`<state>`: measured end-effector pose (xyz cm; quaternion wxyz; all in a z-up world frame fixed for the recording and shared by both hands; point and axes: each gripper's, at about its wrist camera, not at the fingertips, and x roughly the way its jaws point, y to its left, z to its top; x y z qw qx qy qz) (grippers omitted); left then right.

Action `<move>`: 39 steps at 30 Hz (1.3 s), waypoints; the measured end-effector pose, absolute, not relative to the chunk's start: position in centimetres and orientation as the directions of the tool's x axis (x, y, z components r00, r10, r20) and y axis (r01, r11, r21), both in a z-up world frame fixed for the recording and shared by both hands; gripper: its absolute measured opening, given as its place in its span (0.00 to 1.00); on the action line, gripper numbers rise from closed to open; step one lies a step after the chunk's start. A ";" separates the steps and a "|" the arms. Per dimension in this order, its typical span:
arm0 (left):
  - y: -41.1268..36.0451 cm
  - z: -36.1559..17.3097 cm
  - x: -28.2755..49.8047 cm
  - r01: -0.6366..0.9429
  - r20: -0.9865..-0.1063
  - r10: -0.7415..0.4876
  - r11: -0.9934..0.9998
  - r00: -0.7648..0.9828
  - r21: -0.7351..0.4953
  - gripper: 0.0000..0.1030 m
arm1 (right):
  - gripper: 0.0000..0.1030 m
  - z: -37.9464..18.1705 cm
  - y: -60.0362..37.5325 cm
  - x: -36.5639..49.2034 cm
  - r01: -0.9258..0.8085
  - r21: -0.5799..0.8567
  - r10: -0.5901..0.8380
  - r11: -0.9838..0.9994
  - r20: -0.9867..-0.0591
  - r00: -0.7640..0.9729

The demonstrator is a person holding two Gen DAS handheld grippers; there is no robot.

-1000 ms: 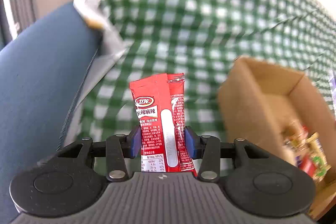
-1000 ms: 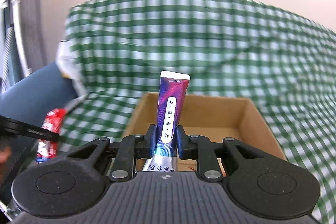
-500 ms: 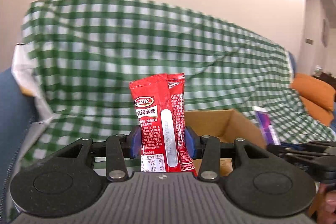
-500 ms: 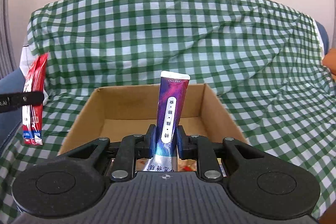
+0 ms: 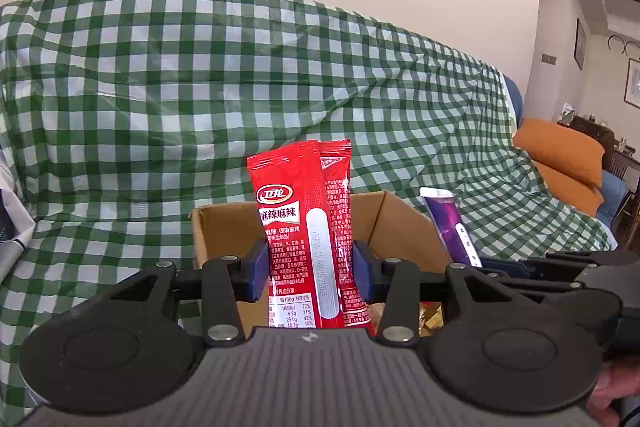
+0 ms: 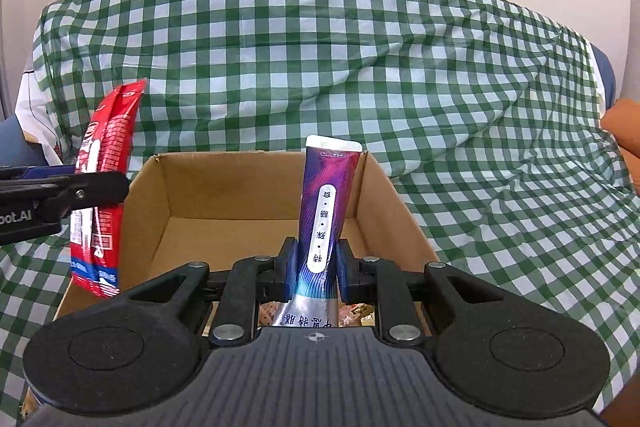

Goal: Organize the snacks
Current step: 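Lift both snacks and carry them over the cardboard box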

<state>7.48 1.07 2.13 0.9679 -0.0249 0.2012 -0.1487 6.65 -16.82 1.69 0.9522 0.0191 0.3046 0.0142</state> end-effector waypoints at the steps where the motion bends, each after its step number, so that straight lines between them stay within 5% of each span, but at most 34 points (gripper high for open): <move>1: 0.9 2.1 7.6 0.281 -0.379 -0.301 0.953 0.875 -0.110 0.46 | 0.20 1.7 -16.8 6.7 -0.015 0.041 0.036 0.999 -0.579 0.815; 39: -0.9 2.2 8.1 0.363 -0.355 -0.381 0.924 0.854 -0.119 0.46 | 0.20 2.6 -17.4 6.4 0.090 -0.018 -0.087 0.996 -0.476 0.875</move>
